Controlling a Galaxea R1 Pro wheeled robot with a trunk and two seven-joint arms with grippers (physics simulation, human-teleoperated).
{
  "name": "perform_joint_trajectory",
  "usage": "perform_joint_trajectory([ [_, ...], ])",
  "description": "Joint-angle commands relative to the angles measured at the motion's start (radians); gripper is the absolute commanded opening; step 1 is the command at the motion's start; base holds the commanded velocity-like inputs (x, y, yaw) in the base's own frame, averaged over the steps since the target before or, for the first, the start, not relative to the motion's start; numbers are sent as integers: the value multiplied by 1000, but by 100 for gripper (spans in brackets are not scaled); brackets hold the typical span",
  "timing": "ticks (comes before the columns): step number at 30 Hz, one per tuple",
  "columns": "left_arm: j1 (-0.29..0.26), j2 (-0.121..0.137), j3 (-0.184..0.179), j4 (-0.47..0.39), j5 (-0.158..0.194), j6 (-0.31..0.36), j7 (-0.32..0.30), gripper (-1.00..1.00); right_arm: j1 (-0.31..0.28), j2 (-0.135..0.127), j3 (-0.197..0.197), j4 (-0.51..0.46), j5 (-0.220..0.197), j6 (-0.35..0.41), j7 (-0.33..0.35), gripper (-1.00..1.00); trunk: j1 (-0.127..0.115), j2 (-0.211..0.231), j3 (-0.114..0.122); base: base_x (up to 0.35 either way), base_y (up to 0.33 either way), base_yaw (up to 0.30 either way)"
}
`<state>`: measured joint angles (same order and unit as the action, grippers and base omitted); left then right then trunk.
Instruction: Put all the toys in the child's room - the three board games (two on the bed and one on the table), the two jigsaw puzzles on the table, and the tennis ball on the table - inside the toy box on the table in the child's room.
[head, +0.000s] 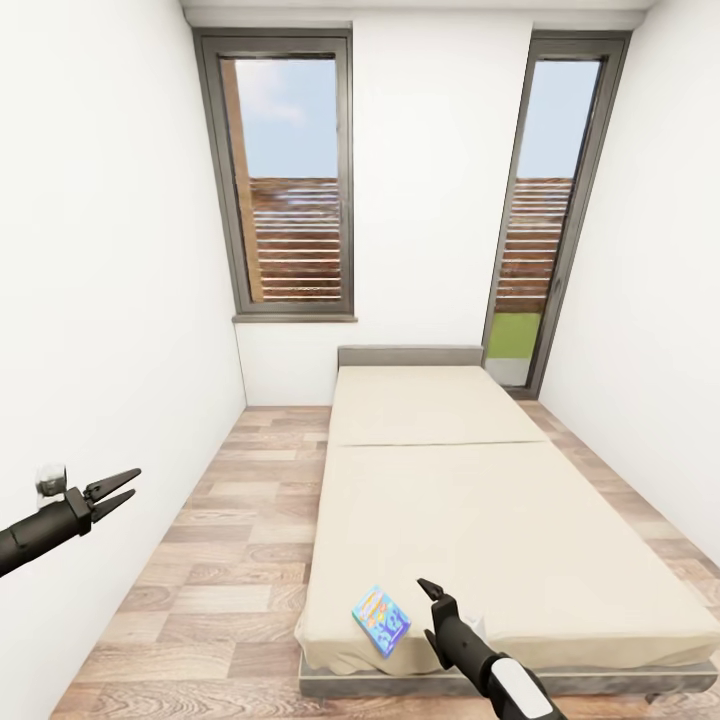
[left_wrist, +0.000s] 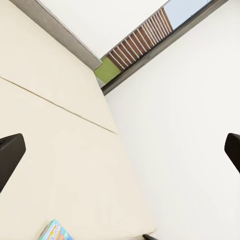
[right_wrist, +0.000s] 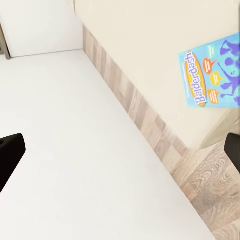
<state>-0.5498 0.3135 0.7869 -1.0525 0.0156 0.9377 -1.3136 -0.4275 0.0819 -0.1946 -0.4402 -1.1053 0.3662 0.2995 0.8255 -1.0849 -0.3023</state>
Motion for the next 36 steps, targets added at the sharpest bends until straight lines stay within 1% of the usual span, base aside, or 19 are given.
perform_joint_trajectory([
  [1,-1,0,-5,0,1,10,-3,100,-1,0,-8,0,-4,6,1,100,4,-8,-4,0,0,0],
  [6,-1,-1,-14,0,1,9,-3,100,-1,-8,-2,16,2,-25,4,100,23,-43,-20,0,0,0],
  [8,-1,-2,-16,0,1,9,-2,100,-1,-11,3,55,6,-61,5,100,31,-57,-26,0,0,0],
  [13,-1,-2,-17,0,1,9,-1,100,-2,-12,12,94,10,-92,6,100,50,-92,-42,0,0,0],
  [21,-1,-7,-18,0,0,7,0,100,-3,-11,17,103,11,-94,9,100,81,-148,-67,0,0,0],
  [27,-1,-8,-18,0,0,8,0,100,-3,-9,41,100,8,-92,9,100,104,-190,-86,0,0,0],
  [36,-1,-8,-18,0,0,7,0,100,-3,-5,49,98,8,-92,9,100,138,-253,-114,0,0,0],
])
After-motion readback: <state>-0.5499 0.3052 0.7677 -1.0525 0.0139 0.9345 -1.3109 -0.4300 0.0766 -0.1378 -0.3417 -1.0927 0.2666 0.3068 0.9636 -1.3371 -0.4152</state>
